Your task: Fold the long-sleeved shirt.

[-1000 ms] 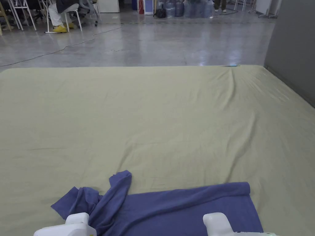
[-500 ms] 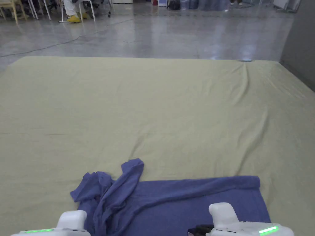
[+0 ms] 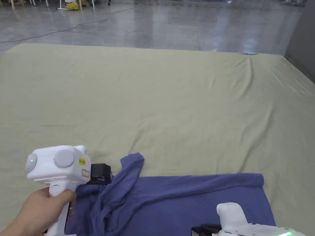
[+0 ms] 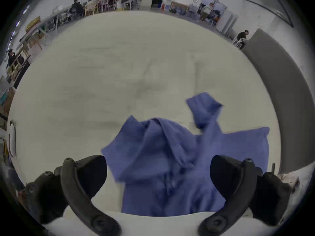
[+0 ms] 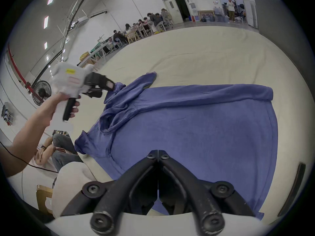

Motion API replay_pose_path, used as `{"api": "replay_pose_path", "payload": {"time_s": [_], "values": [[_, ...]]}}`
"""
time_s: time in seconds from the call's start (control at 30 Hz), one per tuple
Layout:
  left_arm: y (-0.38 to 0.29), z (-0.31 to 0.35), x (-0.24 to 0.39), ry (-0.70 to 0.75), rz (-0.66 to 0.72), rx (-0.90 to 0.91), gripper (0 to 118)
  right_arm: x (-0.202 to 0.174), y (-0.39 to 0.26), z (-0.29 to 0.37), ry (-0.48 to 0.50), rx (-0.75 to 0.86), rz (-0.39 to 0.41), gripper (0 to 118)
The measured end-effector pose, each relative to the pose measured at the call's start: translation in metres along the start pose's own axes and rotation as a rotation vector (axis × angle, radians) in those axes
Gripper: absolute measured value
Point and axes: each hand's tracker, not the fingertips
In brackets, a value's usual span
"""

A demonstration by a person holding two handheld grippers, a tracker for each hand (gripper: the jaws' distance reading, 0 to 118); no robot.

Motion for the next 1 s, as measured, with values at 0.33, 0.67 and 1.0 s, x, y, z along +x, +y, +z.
{"api": "replay_pose_path", "payload": {"time_s": [0.33, 0.67, 1.0], "values": [[0.001, 0.01, 0.037, 0.042, -0.175, -0.008, 18, 0.074, 0.06, 0.019, -0.122, 0.016, -0.229, 0], [0.015, 0.026, 0.007, -0.099, -0.031, -0.006, 18, 0.218, 0.176, -0.045, -0.369, -0.237, -0.561, 118], [0.016, 0.014, -0.006, -0.104, 0.007, -0.031, 18, 0.168, 0.166, -0.076, -0.497, -0.296, -0.338, 22]]}}
